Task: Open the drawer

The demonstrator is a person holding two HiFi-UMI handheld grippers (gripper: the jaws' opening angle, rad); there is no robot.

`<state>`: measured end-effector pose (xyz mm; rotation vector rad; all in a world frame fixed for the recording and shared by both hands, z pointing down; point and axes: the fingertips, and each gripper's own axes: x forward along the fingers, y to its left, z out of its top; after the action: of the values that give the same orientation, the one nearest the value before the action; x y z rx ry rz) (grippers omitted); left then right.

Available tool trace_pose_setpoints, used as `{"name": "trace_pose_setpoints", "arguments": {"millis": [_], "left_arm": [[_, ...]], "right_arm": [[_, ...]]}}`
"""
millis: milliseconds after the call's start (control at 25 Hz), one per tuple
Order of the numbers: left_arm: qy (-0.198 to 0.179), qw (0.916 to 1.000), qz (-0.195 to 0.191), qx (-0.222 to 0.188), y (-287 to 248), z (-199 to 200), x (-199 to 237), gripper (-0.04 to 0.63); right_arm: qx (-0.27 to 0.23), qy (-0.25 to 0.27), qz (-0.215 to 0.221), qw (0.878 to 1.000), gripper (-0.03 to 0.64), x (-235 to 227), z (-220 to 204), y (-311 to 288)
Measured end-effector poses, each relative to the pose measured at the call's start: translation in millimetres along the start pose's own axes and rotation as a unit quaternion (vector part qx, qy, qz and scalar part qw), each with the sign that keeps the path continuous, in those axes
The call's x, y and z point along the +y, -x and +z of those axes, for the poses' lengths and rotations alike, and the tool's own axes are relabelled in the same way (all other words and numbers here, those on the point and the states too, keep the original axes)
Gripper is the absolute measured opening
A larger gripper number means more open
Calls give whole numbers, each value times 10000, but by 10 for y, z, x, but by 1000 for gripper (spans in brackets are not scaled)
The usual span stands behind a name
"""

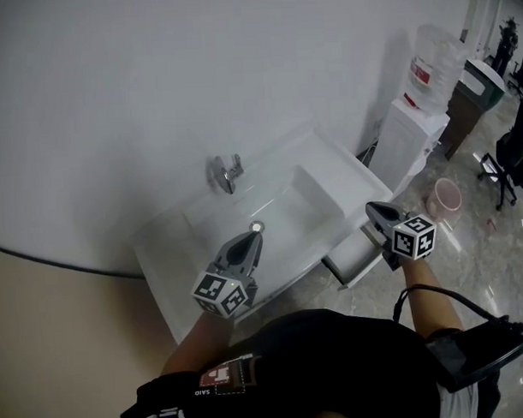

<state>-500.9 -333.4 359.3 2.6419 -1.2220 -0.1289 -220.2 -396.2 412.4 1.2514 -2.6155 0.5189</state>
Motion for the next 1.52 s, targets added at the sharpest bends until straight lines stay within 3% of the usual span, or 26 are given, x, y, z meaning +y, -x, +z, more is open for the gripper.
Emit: {"name": "trace_pose_setpoints", "arguments": {"millis": [240, 600, 800, 1040, 1320, 1520], "left_arm": [[-4, 9957, 877, -296, 692, 188, 448, 0], [289, 9777, 1997, -577, 1797, 415, 1015, 0], [317, 9738, 2161, -638, 2238, 513, 1328, 0], [264, 9720, 2198, -782, 2713, 715, 1680, 0], [282, 9715, 2273, -615, 2947, 707, 1873, 0], [238, 9640, 2556, -686, 2829, 690, 1860, 0]], "right_arm": [[77, 307, 670, 9973, 0, 544, 282, -554], [215, 608, 1602, 9850, 0, 1463, 540, -1442], [167, 759, 1888, 9789, 0, 2038, 663, -1736], [27, 765, 1842, 9799, 2, 2437, 824, -2012], [-21, 647, 2003, 9776, 0, 2708, 843, -2246], [43, 686, 2367, 9691, 2, 2594, 821, -2343]]}}
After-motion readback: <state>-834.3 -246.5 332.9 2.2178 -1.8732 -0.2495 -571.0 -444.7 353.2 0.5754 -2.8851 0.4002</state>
